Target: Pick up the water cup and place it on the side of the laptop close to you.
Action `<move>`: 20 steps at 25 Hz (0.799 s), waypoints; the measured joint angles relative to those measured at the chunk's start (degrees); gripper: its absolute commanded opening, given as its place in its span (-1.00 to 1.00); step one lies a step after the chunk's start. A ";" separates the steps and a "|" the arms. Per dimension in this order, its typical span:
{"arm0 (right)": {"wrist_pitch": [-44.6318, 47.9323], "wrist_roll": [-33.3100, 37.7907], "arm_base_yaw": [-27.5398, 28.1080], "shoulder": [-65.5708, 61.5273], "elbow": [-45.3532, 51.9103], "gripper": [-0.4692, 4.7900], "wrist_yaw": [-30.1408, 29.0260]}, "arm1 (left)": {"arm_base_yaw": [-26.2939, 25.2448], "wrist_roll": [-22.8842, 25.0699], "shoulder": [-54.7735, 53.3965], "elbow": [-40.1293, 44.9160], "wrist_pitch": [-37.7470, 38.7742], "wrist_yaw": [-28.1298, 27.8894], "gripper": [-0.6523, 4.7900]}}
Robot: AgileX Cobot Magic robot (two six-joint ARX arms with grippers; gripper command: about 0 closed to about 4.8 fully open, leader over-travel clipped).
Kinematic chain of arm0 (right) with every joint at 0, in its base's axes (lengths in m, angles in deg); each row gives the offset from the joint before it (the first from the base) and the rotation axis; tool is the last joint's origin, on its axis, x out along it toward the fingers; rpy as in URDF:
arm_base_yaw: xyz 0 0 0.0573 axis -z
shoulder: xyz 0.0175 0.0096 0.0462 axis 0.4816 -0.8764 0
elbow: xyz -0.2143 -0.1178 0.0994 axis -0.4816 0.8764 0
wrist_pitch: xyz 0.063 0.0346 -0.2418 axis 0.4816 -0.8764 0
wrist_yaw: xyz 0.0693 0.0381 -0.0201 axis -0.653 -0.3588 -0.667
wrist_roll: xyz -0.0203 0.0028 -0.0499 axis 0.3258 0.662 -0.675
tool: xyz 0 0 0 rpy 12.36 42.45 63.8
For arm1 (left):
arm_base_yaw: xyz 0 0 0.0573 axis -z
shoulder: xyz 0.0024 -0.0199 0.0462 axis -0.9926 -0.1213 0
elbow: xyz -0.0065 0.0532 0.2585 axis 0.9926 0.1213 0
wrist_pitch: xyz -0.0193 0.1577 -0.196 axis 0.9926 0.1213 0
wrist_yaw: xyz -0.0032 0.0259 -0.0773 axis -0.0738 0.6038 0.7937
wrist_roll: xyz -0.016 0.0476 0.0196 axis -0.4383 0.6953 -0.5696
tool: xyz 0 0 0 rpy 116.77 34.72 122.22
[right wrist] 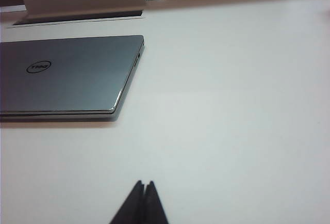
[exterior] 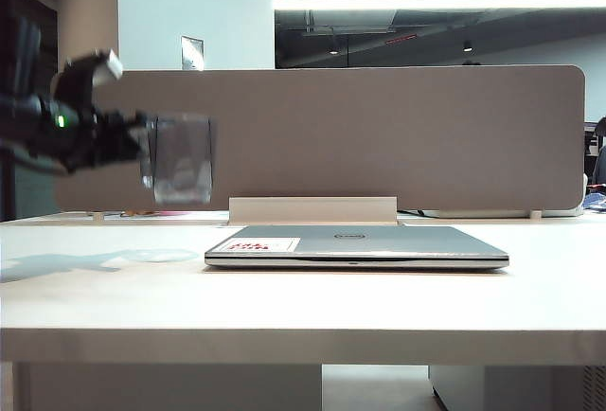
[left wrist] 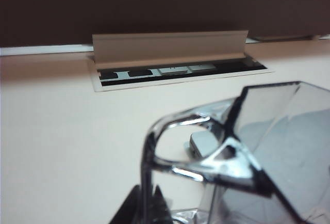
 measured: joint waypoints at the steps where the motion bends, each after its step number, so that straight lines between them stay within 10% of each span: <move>1: 0.00 0.00 0.00 0.00 0.00 -0.85 0.02 | 0.00 -0.02 2.16 0.00 2.58 -0.20 -0.78; 12: 0.00 0.00 0.00 0.00 0.00 -0.85 0.00 | 6.86 -0.26 16.48 -0.02 24.44 -10.38 -0.78; 20: 0.00 0.00 0.00 0.00 0.00 -0.85 0.00 | 25.94 -0.68 17.40 2.69 27.04 -23.02 -0.78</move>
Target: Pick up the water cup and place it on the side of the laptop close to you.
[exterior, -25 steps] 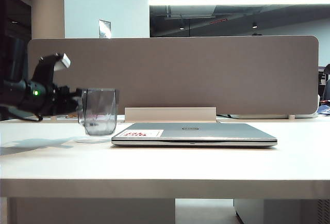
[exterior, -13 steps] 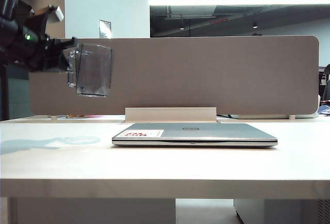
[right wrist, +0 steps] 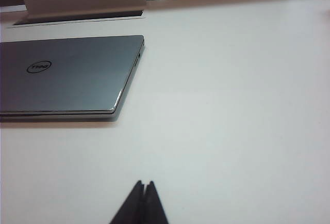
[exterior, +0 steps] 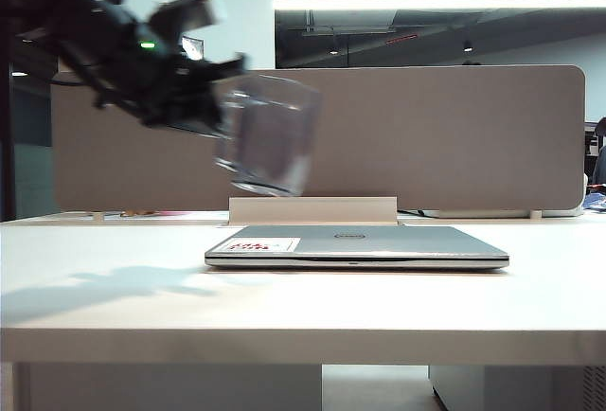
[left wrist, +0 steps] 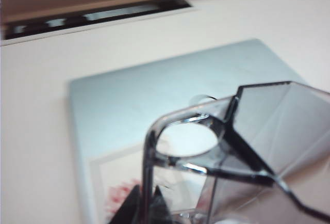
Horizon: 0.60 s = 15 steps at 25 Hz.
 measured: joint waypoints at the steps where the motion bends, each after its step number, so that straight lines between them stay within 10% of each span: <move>1: 0.00 0.00 0.00 0.00 0.00 -0.85 0.00 | 2.14 -0.22 0.00 0.63 -0.22 -0.98 -0.78; 7: 0.00 0.00 -0.02 0.00 0.00 -0.85 0.00 | 14.99 -4.52 -0.90 8.11 -12.02 -15.26 -0.78; 15: 0.00 0.00 -0.02 0.00 0.00 -0.85 -0.02 | 19.30 -10.21 -6.54 9.84 -19.30 -24.37 -0.78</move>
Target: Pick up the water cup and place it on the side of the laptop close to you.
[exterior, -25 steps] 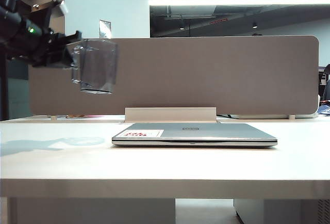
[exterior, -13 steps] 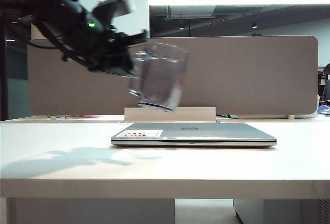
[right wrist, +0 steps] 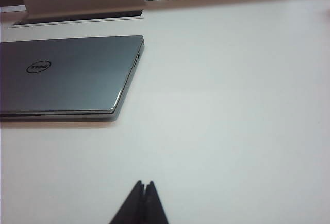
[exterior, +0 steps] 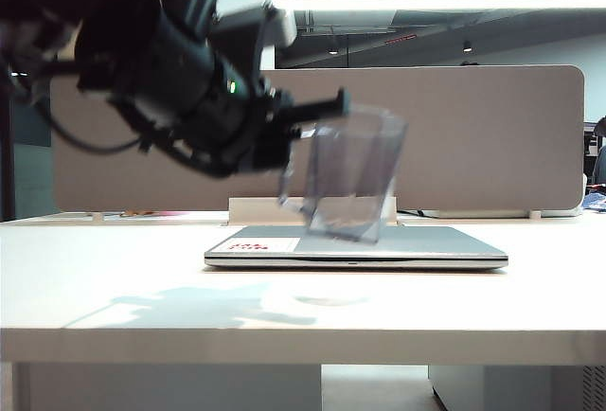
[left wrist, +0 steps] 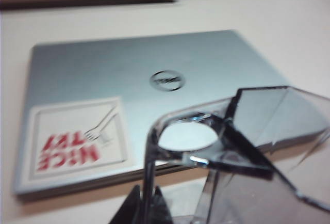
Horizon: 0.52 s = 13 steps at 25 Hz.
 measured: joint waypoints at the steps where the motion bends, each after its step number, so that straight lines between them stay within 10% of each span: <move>1: 0.00 0.00 0.00 0.00 0.00 -0.85 0.00 | 0.04 -2.29 -0.72 0.13 0.13 -2.25 -0.78; 13: 0.00 0.00 0.00 0.00 -0.02 -0.85 0.00 | 3.17 -15.58 -4.11 0.22 1.40 -16.37 -0.78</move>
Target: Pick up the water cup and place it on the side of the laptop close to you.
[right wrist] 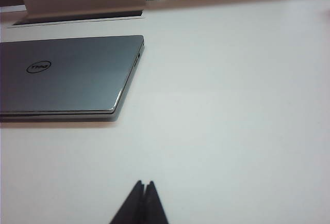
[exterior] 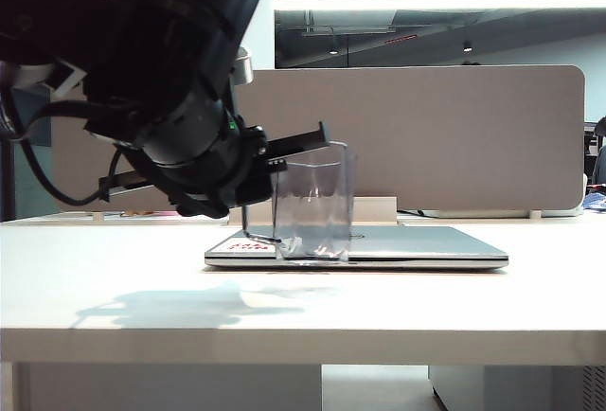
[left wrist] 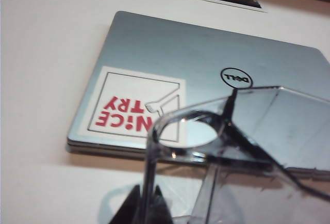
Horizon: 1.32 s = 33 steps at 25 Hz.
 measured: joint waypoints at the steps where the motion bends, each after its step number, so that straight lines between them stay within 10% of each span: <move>1: 0.00 0.00 0.00 0.00 0.02 -0.85 0.00 | 1.27 -0.28 -0.11 0.00 -0.02 -1.03 -0.78; 33: 0.00 0.07 0.00 0.00 0.02 -0.85 0.00 | 2.40 2.21 -4.04 -0.02 -0.22 0.15 -0.56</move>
